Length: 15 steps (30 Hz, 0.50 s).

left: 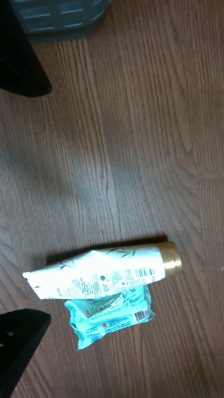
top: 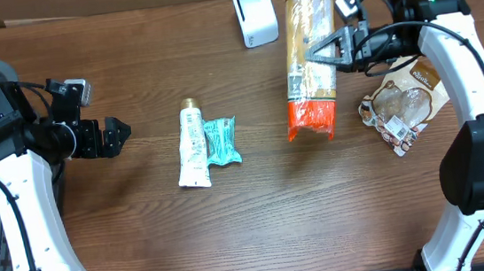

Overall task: Scan the item barcode
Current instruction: 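Lift the spaghetti pack and carry it toward the scanner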

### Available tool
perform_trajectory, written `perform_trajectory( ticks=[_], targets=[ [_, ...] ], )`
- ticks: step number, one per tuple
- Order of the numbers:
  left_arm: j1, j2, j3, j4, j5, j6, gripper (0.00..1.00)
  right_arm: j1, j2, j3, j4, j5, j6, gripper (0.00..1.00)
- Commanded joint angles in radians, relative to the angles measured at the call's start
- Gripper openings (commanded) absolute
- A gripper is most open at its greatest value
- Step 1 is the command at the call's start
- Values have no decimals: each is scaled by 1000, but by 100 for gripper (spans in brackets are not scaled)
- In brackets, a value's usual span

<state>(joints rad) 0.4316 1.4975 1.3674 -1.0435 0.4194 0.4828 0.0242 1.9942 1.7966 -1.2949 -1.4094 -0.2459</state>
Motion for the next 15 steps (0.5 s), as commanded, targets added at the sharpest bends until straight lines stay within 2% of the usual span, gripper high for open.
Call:
perform_trajectory(
  ticks=[1, 11, 15],
  targets=[
    [-8, 6, 0, 1, 15, 18, 100, 2, -55, 43, 10, -160, 14, 4],
    [-8, 6, 0, 2, 15, 18, 99, 7, -55, 108, 90, -158, 18, 4],
    [-8, 6, 0, 2, 15, 18, 100, 27, -55, 121, 216, -9, 197, 4]
  ],
)
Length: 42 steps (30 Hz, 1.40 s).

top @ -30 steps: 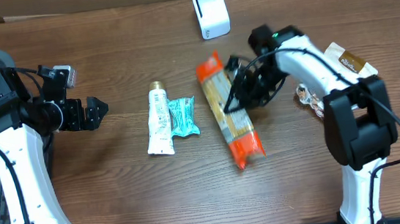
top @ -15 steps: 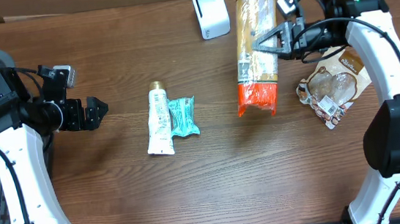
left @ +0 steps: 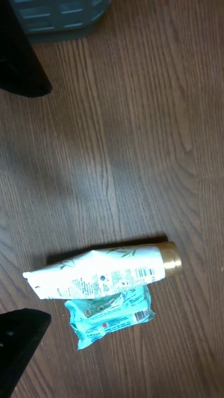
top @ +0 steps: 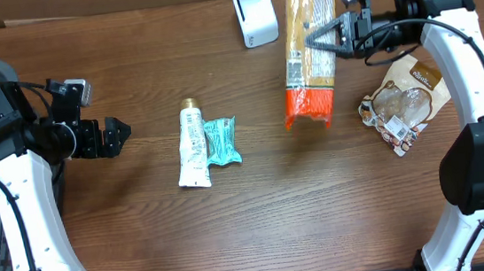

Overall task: Scan the item barcode
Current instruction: 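Lift the spaghetti pack and carry it toward the scanner, then hold the spaghetti pack barcode in front of the scanner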

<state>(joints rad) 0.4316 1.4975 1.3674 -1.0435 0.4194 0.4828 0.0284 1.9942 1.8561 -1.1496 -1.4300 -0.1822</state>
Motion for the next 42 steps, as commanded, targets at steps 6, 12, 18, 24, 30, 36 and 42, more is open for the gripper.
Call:
perform_trajectory(
  ticks=[6, 12, 18, 24, 30, 36, 42],
  targets=[
    [-8, 6, 0, 2, 15, 18, 100, 116, -59, 109, 251, 489, 396, 4],
    [-8, 6, 0, 2, 15, 18, 100, 330, -59, 254, 259, 1307, 232, 4],
    [-8, 6, 0, 1, 15, 18, 100, 517, -10, 230, 470, 1864, -43, 4],
    [-8, 6, 0, 1, 15, 18, 100, 544, 101, 230, 609, 1886, -482, 4],
    [-8, 6, 0, 1, 15, 18, 100, 519, 184, 230, 757, 1886, -783, 4],
    [-8, 6, 0, 1, 15, 18, 100, 499, 238, 230, 921, 1851, -895, 4],
    [-8, 6, 0, 1, 15, 18, 100, 485, 296, 230, 1077, 1787, -892, 4]
  ],
)
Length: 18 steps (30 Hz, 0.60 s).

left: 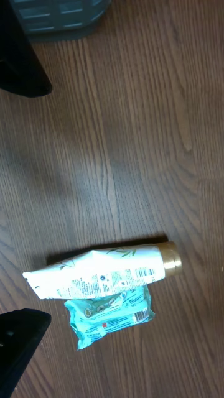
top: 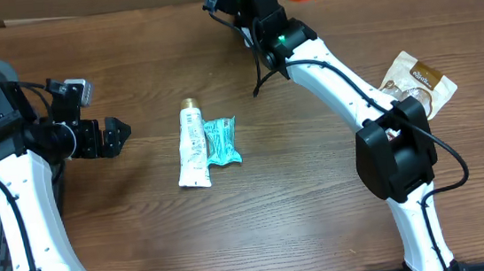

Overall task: Scan the item barcode
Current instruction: 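Hold the spaghetti pack barcode in front of the scanner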

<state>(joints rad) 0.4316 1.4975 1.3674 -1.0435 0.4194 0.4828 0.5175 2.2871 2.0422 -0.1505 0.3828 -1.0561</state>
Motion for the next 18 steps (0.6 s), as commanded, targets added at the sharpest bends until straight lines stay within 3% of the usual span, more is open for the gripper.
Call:
perform_trajectory(
  ticks=[1, 18],
  targets=[
    [-8, 6, 0, 1, 15, 18, 99, -4, 17, 44, 103, -31, -19, 4],
    [-8, 6, 0, 1, 15, 18, 100, -16, 171, 44, 263, -2, -82, 4]
  ],
)
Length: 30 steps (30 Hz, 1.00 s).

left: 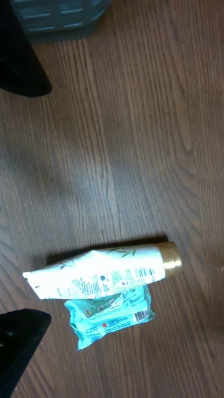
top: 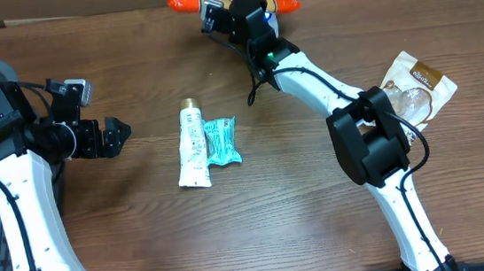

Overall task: Scan the item barcode
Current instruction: 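Hold the spaghetti pack barcode in front of the scanner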

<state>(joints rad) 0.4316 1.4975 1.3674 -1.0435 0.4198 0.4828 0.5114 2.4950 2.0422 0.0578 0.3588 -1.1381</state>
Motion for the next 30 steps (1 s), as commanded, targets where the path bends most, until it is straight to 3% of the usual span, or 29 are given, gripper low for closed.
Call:
perform_trajectory(
  ticks=[1, 22, 30],
  targets=[
    [-8, 6, 0, 1, 14, 18, 100, -8, -37, 44, 55, 21, 0, 4],
    [-8, 6, 0, 1, 14, 18, 99, 13, -62, 44, 105, 64, -48, 4],
    [-8, 6, 0, 1, 15, 18, 99, 21, -259, 44, -160, 48, 120, 4]
  ],
)
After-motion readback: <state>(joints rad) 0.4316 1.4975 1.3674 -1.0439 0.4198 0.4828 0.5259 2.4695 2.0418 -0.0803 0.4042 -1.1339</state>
